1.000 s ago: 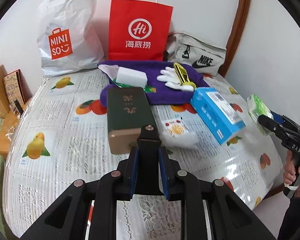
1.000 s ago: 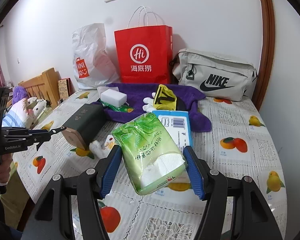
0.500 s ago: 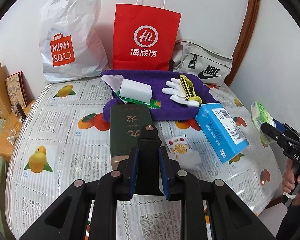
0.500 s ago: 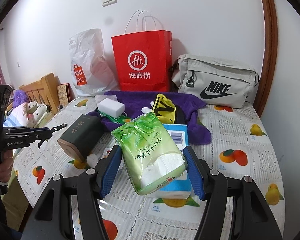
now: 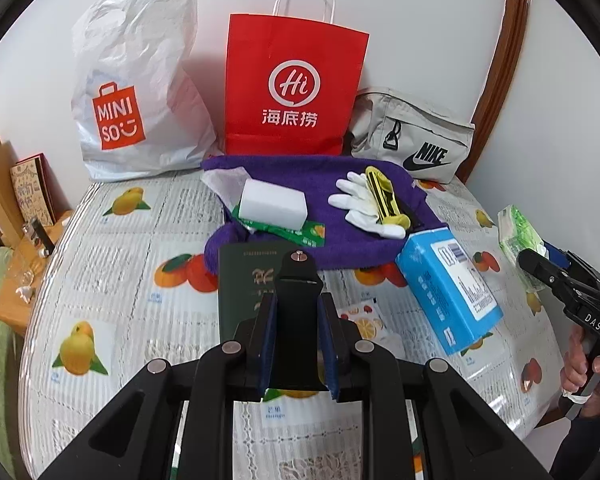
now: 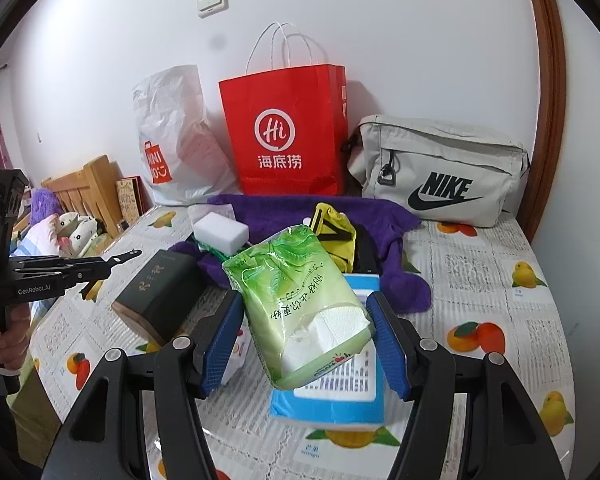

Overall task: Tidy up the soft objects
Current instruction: 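Raise the closed left tool toward the towel while the right tool holds the tissue pack, then carry the green tissue pack with the right tool over the purple towel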

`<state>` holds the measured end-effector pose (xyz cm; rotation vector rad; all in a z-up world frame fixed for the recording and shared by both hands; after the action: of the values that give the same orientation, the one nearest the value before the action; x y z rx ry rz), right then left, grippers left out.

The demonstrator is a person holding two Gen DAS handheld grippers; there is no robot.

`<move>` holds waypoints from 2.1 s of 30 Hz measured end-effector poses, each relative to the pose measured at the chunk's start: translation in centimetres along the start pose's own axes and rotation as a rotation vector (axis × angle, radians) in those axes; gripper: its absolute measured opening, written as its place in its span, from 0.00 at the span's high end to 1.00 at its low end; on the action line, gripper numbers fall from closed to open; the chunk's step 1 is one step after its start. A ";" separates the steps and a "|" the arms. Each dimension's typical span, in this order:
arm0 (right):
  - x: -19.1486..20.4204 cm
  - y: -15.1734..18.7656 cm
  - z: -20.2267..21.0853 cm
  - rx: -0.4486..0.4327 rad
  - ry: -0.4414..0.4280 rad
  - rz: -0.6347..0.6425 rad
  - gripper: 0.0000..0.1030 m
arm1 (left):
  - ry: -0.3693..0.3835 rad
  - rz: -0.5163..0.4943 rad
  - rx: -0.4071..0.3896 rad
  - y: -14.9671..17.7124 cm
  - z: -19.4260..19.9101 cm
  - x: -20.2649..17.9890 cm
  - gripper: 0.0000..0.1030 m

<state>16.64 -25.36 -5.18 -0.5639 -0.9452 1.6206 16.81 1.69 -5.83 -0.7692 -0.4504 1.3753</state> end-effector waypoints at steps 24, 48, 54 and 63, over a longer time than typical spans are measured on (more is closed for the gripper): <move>-2.8 -5.0 -5.9 0.007 0.057 -0.012 0.39 | 0.066 0.034 0.035 -5.6 -6.7 0.8 0.80; -5.8 -6.2 -15.2 0.108 0.030 -0.038 0.38 | 0.052 0.041 0.102 -10.1 -15.0 -0.1 0.80; -6.0 -6.3 -17.5 0.152 0.014 -0.033 0.38 | 0.046 0.059 0.117 -10.8 -16.9 0.0 0.80; -5.6 -6.1 -19.7 0.199 -0.026 -0.023 0.37 | 0.018 0.045 0.139 -11.1 -18.7 0.6 0.80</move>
<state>36.86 -24.82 -11.97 -0.3946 -0.7951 1.6821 37.64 -2.05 -10.76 -0.6803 -0.3215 1.4248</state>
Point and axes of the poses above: each gripper's, at about its wrist camera, not at the fingertips, and z roughly against the way its jaws point, x to its left, y to its underside, the point moved 2 cm from there along -z, roughly the way its jaws point, and after that the axes turned 2 degrees about -x, right-handed, at the moved point
